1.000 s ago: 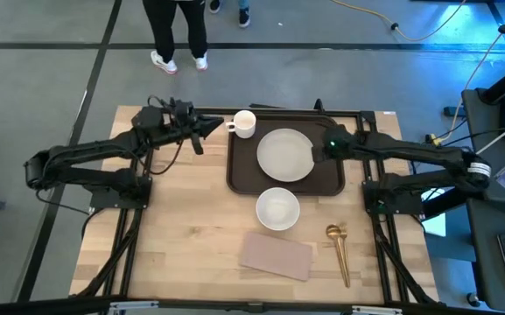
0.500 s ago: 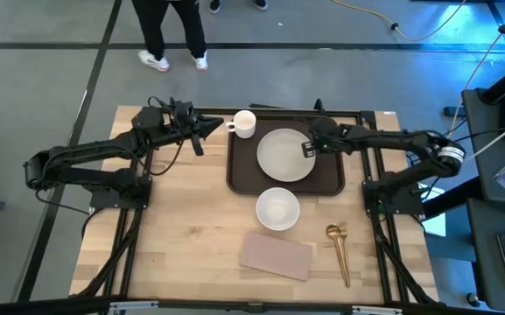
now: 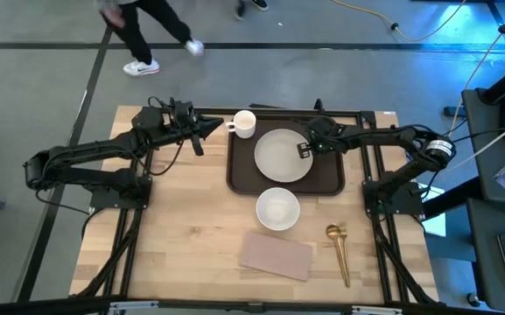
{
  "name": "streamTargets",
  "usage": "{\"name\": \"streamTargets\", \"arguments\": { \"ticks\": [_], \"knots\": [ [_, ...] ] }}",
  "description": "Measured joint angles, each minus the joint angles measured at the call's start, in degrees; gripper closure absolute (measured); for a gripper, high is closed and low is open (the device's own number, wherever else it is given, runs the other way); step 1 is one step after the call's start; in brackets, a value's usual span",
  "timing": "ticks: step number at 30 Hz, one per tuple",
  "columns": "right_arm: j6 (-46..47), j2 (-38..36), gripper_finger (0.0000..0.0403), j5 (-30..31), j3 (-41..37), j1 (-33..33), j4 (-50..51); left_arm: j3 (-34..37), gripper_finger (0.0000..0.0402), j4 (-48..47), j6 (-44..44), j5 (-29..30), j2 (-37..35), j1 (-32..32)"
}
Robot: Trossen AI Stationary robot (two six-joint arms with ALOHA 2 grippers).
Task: Set up tray
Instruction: Put the gray plate to the bottom right of the white mug on the black serving tray
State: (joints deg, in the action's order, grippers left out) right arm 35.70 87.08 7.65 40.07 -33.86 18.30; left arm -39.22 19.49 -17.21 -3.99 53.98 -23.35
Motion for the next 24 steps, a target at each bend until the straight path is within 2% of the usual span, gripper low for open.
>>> {"name": "streamTargets", "arguments": {
  "ticks": [13, 24],
  "knots": [
    [0.04, -0.01, 0.0401, -2.84, 0.0, 4.9, -7.38, 0.0, 0.0398, -0.61, -0.01, -0.02, 0.0, 0.0],
    [-0.09, -0.99, 0.04, -3.77, 0.57, 6.0, -8.36, 0.0, 0.0398, -1.52, -0.02, -0.07, 0.0, 0.0]
  ]
}}
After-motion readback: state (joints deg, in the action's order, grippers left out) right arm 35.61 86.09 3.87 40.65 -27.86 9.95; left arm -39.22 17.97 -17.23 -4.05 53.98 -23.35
